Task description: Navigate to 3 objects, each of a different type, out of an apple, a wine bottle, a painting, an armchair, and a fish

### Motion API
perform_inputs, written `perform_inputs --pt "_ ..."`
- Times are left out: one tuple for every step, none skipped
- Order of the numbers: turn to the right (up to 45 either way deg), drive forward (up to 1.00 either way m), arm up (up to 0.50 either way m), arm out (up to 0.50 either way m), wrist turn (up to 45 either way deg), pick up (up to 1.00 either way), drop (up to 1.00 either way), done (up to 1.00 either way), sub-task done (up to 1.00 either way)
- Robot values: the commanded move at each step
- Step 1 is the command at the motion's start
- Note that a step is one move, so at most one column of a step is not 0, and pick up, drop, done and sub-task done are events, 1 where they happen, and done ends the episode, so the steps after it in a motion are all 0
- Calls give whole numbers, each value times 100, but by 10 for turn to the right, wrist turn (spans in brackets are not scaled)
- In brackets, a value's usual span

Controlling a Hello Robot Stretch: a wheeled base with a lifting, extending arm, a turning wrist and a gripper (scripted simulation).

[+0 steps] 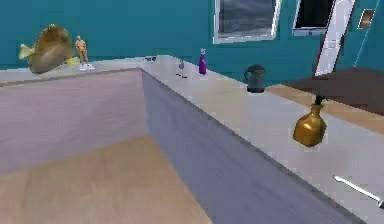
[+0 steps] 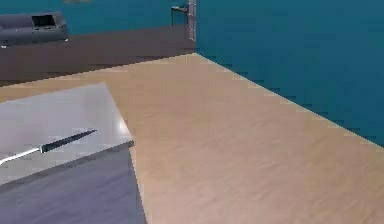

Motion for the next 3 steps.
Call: perform_inputs --pt "-300 0 0 0 0 0 0 0 0" --pt "0 100 0 0 0 0 0 0 0" --pt "0 50 0 0 0 0 0 0 0"
